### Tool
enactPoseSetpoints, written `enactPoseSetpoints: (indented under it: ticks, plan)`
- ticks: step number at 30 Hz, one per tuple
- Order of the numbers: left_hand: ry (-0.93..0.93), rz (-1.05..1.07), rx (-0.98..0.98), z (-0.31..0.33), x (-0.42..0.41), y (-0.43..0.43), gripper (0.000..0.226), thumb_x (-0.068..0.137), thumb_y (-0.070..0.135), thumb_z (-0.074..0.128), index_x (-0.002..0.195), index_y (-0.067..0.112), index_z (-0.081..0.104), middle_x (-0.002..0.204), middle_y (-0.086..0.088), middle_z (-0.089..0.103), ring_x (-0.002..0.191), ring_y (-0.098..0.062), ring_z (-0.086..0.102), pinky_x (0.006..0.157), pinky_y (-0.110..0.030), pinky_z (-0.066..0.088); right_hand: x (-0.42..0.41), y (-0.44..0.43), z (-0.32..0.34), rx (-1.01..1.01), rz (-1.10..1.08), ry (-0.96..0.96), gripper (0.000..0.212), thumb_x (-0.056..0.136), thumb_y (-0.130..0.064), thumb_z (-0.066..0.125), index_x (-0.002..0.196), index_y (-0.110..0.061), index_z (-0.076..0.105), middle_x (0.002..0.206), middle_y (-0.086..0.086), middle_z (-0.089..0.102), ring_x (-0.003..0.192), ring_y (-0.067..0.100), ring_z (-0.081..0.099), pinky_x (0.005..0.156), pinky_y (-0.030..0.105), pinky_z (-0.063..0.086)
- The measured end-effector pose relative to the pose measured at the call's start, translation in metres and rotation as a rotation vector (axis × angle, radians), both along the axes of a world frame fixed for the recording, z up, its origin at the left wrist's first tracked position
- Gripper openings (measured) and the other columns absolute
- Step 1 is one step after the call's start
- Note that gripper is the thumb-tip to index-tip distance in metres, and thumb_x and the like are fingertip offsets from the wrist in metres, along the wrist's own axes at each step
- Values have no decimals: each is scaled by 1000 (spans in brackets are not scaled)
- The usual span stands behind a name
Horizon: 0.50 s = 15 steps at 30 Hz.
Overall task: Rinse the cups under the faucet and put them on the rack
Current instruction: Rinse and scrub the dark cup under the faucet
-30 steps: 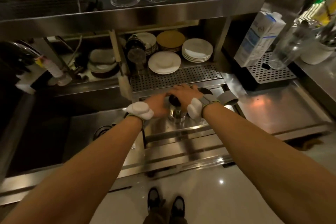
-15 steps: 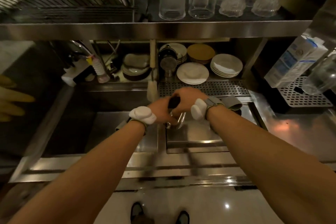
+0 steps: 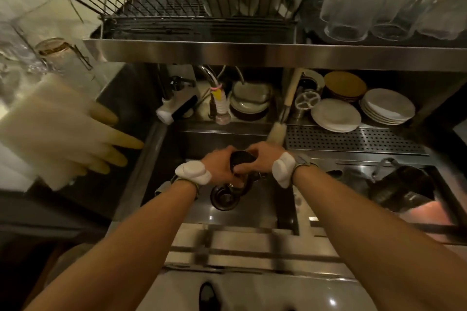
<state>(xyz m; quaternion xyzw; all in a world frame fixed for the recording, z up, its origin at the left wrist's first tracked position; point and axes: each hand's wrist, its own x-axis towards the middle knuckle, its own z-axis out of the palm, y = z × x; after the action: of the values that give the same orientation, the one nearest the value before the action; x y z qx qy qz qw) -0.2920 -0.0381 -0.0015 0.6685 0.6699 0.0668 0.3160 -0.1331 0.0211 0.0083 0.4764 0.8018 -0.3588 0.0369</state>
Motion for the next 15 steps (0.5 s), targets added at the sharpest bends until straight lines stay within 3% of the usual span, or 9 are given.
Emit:
enactPoseSetpoints:
  ticks: [4,9,13,15]
  plan:
    - [-7,13,9,-7,-36,12,79,56,36,87,123,22,48,116,0,63,105,-20,62,91,-39,53,-28,4,-7,-13,30,-8,64,55,-39,88,111,-28,58,106,-2,68,96,16,65,88,37,54]
    - [27,-44,-64,-5,-48,30,80,57,30,88,126,20,48,120,-1,61,109,-21,61,93,-37,51,-49,12,-4,23,38,5,64,57,-29,89,114,-24,60,107,-3,67,96,15,63,86,31,52]
    - [96,-38,-145,-3,-56,51,71,67,20,82,130,18,50,124,-3,61,111,-24,60,93,-37,51,-49,22,-17,30,-35,36,58,54,-33,88,104,-28,59,97,-8,66,92,15,64,77,30,52]
    - [143,50,-19,0,-58,62,59,74,27,74,128,19,52,125,-8,61,111,-28,61,89,-37,51,-44,26,-23,11,-105,77,60,54,-31,88,105,-29,56,98,-10,63,95,14,61,78,27,47]
